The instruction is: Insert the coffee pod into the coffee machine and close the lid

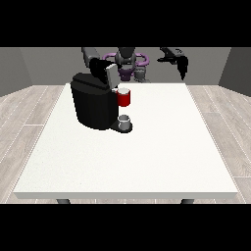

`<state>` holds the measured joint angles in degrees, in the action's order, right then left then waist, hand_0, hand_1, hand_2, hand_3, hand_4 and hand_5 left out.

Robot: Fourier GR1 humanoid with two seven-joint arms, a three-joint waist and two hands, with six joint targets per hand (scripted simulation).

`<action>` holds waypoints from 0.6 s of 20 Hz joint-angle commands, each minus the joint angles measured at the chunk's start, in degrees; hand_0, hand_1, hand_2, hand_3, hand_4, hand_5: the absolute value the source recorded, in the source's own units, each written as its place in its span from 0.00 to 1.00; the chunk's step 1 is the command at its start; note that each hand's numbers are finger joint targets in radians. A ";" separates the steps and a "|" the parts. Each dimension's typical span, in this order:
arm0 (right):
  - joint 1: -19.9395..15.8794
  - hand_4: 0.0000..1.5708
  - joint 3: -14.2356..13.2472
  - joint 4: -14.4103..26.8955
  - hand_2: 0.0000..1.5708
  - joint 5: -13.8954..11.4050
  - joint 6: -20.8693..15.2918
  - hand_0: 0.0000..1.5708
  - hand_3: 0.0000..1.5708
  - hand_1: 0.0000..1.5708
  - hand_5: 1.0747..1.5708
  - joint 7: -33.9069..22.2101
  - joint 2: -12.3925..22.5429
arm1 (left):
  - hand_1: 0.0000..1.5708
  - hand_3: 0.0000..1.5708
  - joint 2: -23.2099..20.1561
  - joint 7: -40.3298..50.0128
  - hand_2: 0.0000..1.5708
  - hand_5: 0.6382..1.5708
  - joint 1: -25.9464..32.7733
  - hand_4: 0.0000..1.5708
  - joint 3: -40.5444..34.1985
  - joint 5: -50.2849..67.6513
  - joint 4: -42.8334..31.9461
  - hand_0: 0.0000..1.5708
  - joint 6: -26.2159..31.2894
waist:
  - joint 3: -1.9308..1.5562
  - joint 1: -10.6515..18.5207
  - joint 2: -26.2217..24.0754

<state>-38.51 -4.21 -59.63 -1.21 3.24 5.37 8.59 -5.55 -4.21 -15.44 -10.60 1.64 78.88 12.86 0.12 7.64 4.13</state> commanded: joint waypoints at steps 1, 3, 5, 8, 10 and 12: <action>-2.97 0.12 0.45 2.87 0.00 -1.29 0.22 0.00 0.00 0.00 1.00 -1.03 0.14 | 0.00 0.00 -1.16 5.20 0.00 1.00 -4.05 0.00 -0.49 1.11 0.62 0.00 -1.30 | -0.13 -0.03 1.02; -1.30 0.10 2.30 2.61 0.00 -2.54 -2.19 0.00 0.00 0.00 1.00 -0.57 -3.52 | 0.00 0.00 -1.46 3.12 0.00 1.00 -0.39 0.00 0.17 0.85 0.92 0.00 0.04 | -0.12 0.92 -0.66; -3.81 0.09 3.62 0.56 0.00 -3.47 -1.34 0.00 0.00 0.00 1.00 -2.81 -3.16 | 0.00 0.00 -0.78 -2.38 0.00 1.00 1.12 0.00 -0.60 -0.36 -3.03 0.00 -1.33 | -0.11 -0.68 -0.02; -5.93 0.14 3.15 1.86 0.00 -4.37 -0.52 0.00 0.00 0.00 1.00 -2.52 -1.57 | 0.00 0.00 -1.29 -2.56 0.00 1.00 1.29 0.09 -0.45 -0.16 -2.52 0.00 -1.08 | -0.11 0.35 0.62; -6.75 0.08 5.69 0.60 0.00 -6.20 -1.36 0.00 0.00 0.00 1.00 -5.44 -3.51 | 0.00 0.00 -2.02 -0.28 0.00 1.00 -0.97 0.12 -2.08 1.22 -4.55 0.00 -1.66 | -0.11 -1.01 -1.05; -7.64 0.08 4.68 2.31 0.00 -7.06 -1.67 0.00 0.00 0.00 1.00 -1.50 -2.71 | 0.00 0.00 -1.56 -1.36 0.00 1.00 -2.04 0.09 -0.52 0.10 -3.15 0.00 -2.40 | -0.12 -0.15 1.19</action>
<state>-44.87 -0.42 -58.18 -6.14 2.25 2.06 6.27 -6.93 -5.86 -15.94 -11.30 1.60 75.81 11.19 0.03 7.31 4.46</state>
